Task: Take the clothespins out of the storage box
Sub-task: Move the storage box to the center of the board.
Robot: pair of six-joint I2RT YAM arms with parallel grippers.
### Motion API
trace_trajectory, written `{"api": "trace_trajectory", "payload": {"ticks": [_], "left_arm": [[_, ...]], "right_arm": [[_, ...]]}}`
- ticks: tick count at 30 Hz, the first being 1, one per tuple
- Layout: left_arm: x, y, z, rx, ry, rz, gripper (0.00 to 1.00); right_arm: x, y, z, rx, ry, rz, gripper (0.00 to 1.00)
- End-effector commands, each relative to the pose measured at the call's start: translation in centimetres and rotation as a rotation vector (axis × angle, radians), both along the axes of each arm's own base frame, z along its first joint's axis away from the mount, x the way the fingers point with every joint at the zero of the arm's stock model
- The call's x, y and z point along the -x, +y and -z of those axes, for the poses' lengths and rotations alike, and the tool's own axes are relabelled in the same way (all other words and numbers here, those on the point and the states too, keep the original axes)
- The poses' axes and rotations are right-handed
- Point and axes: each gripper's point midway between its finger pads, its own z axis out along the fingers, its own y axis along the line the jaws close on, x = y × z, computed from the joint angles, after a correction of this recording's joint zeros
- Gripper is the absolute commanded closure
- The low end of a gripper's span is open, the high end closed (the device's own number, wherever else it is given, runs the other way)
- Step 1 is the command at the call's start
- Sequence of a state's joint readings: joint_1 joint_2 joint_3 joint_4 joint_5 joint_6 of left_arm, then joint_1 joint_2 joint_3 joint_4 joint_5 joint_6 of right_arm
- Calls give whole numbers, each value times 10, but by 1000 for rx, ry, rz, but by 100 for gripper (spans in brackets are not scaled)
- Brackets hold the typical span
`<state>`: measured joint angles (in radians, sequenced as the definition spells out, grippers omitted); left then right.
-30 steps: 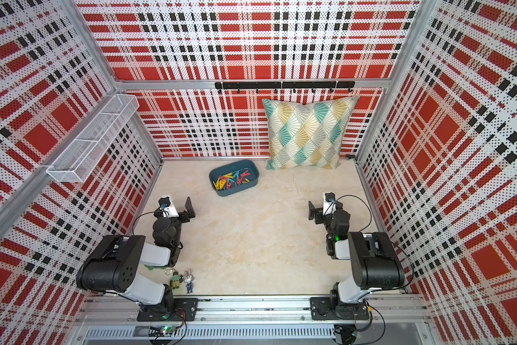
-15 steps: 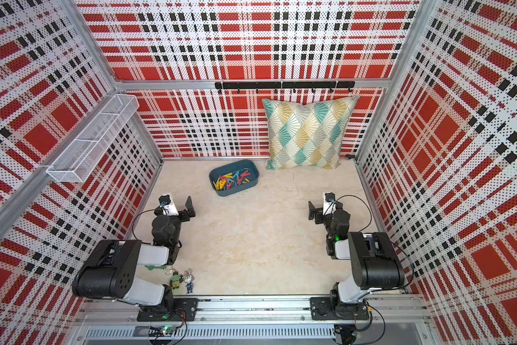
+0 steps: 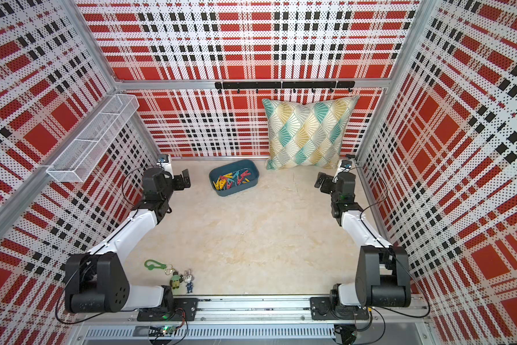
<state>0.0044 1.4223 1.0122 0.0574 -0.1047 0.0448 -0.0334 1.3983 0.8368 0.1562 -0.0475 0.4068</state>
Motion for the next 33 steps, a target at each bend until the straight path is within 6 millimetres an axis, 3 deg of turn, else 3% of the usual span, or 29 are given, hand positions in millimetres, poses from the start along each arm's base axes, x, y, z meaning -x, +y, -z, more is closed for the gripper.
{"api": "trace_trajectory", "payload": {"ticks": [1, 8, 14, 19, 33], "left_arm": [[-2, -17, 28, 49, 195, 43, 0], [-47, -54, 53, 116, 330, 79, 14], [-82, -80, 89, 267, 421, 113, 22], [-106, -88, 110, 307, 443, 100, 35], [-120, -90, 164, 268, 510, 9, 38]], "right_arm": [[15, 24, 25, -193, 133, -65, 0], [24, 78, 25, -183, 216, -197, 0], [40, 105, 21, -125, 256, -236, 2], [51, 108, 24, -109, 266, -245, 8], [66, 101, 16, -95, 242, -226, 9]]}}
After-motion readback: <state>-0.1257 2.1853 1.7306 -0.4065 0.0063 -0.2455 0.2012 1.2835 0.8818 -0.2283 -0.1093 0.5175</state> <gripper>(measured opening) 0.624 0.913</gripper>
